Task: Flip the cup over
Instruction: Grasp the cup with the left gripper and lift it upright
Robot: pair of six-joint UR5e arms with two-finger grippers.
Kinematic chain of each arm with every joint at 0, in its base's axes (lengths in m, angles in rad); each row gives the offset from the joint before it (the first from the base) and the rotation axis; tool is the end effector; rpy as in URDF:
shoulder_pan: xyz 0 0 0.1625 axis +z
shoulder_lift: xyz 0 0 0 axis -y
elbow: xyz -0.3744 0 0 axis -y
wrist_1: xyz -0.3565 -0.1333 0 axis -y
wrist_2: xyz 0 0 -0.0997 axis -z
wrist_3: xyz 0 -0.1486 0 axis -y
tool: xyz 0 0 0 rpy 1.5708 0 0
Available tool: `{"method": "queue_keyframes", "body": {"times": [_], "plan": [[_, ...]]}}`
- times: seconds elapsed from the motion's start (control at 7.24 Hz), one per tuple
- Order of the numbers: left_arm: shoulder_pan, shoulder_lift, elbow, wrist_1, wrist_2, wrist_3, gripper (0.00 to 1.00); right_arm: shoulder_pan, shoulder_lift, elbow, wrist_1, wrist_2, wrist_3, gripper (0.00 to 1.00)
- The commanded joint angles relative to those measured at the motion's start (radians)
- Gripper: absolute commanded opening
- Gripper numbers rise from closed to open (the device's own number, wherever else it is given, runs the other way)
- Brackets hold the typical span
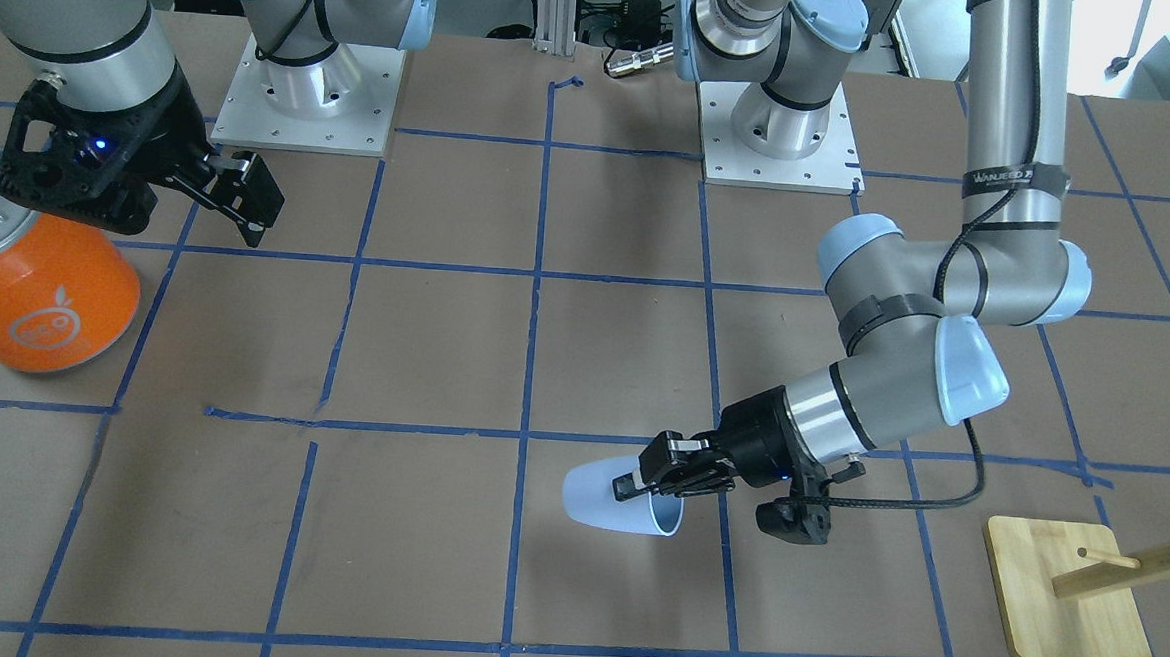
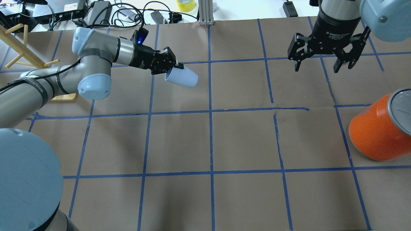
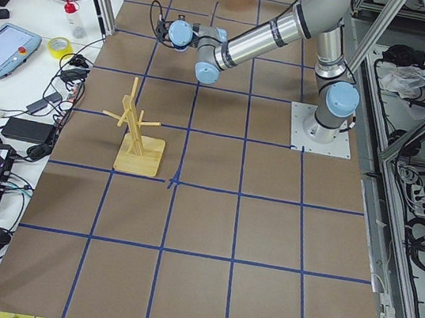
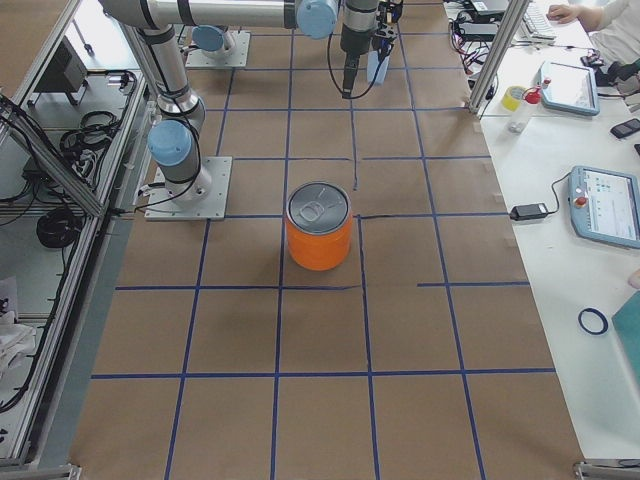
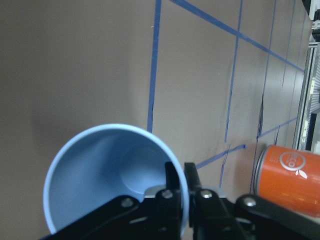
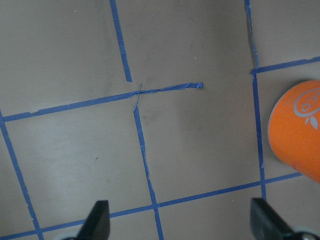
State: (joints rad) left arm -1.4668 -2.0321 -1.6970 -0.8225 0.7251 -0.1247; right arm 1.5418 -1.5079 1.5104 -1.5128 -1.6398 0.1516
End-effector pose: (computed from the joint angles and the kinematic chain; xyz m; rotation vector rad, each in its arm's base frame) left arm -0.1832 -0.5998 0.2188 0.1787 -2.2836 0.1738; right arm 0.1094 -0.4740 0.3813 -0.2735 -3.0556 -0.0862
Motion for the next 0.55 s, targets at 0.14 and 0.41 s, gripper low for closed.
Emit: {"method": "queue_keyframes", "body": {"times": [0.14,0.41], "plan": [[0.0,0.046,0.178,-0.097,0.529,-0.032,0.0,0.006,-0.008,-0.003,-0.003,0.063,-0.006,1.0],[-0.001,0.007,0.188,-0.113,0.825,0.195,0.0,0.043,-0.003,-0.001,-0.041,0.057,0.006,1.0]]}}
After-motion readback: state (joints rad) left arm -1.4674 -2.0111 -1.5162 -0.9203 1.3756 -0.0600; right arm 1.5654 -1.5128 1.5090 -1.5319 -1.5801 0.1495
